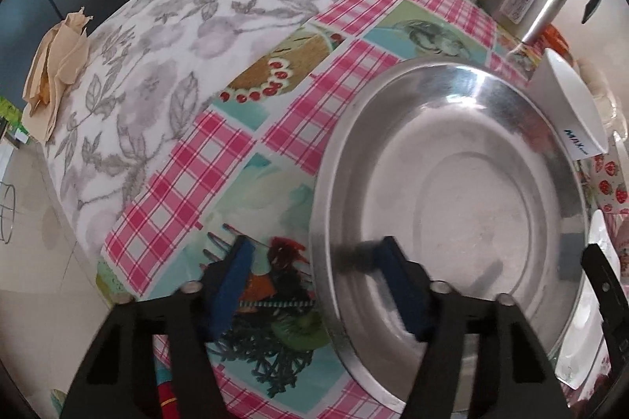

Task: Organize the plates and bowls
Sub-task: 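Move the left gripper to the steel basin rim and close on it while the right gripper approaches, then close the right gripper on the steel basin rim beside the left gripper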

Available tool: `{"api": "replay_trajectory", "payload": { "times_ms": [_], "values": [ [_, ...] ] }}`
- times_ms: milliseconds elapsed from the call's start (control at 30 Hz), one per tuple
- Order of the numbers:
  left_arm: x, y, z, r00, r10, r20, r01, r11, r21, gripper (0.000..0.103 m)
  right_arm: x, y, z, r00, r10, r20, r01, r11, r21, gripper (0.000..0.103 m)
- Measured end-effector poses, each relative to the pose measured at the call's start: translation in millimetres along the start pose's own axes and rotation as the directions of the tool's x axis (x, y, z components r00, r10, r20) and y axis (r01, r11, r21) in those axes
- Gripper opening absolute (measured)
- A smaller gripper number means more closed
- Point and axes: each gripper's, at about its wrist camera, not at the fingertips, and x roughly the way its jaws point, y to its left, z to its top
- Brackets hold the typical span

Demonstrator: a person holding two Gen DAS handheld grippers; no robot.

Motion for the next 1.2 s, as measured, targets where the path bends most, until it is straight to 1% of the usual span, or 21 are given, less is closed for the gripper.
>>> {"api": "replay_trajectory", "payload": {
  "times_ms": [33, 100, 167, 300, 433, 633, 833, 967, 1000, 1133, 1200],
  "values": [
    [0, -1, 1, 1.000, -0.007, 0.005, 0.007, 1.000, 0.000, 0.048, 0, 0, 0, 1.000, 0.003, 0.001, -0.003, 1.000, 0.000, 0.074],
    [-3, -1, 0, 0.999, -0.036, 0.012, 0.036, 0.999, -0.008, 0.032, 2, 2, 2, 1.000, 0.007, 0.001, -0.007, 1.000, -0.001, 0.070],
    [-6, 3, 0, 0.997, -0.076, 0.012, 0.076, 0.997, -0.026, 0.025, 3, 3, 3, 1.000, 0.012, -0.001, -0.012, 1.000, -0.004, 0.067],
    [-11, 12, -3, 0.995, -0.101, 0.005, 0.102, 0.994, -0.045, 0.020, 6, 8, 4, 1.000, 0.021, -0.003, -0.021, 1.000, -0.019, 0.065],
    [-12, 26, -4, 0.995, -0.103, 0.004, 0.103, 0.992, -0.078, 0.019, 10, 12, 5, 0.999, 0.033, -0.007, -0.033, 0.999, -0.029, 0.065],
    [-13, 36, -7, 0.995, -0.096, 0.015, 0.097, 0.989, -0.115, 0.019, 17, 23, 3, 0.998, 0.050, -0.023, -0.051, 0.997, -0.058, 0.062],
    [-12, 43, -7, 0.995, -0.094, 0.023, 0.096, 0.986, -0.133, 0.019, 24, 30, -1, 0.996, 0.077, -0.054, -0.080, 0.994, -0.068, 0.052],
    [-14, 45, -9, 0.995, -0.091, 0.026, 0.094, 0.986, -0.136, 0.020, 34, 27, -7, 0.990, 0.096, -0.102, -0.101, 0.994, -0.043, 0.045],
    [-10, 42, -4, 0.996, -0.088, 0.026, 0.091, 0.987, -0.135, 0.020, 36, 27, -9, 0.989, 0.098, -0.110, -0.102, 0.994, -0.039, 0.044],
    [-10, 40, -3, 0.997, -0.077, 0.031, 0.080, 0.988, -0.129, 0.021, 34, 27, -11, 0.989, 0.098, -0.107, -0.103, 0.994, -0.041, 0.041],
    [-10, 39, -3, 0.997, -0.071, 0.035, 0.075, 0.989, -0.127, 0.022, 35, 26, -12, 0.988, 0.104, -0.115, -0.109, 0.993, -0.037, 0.034]
  ]
}}
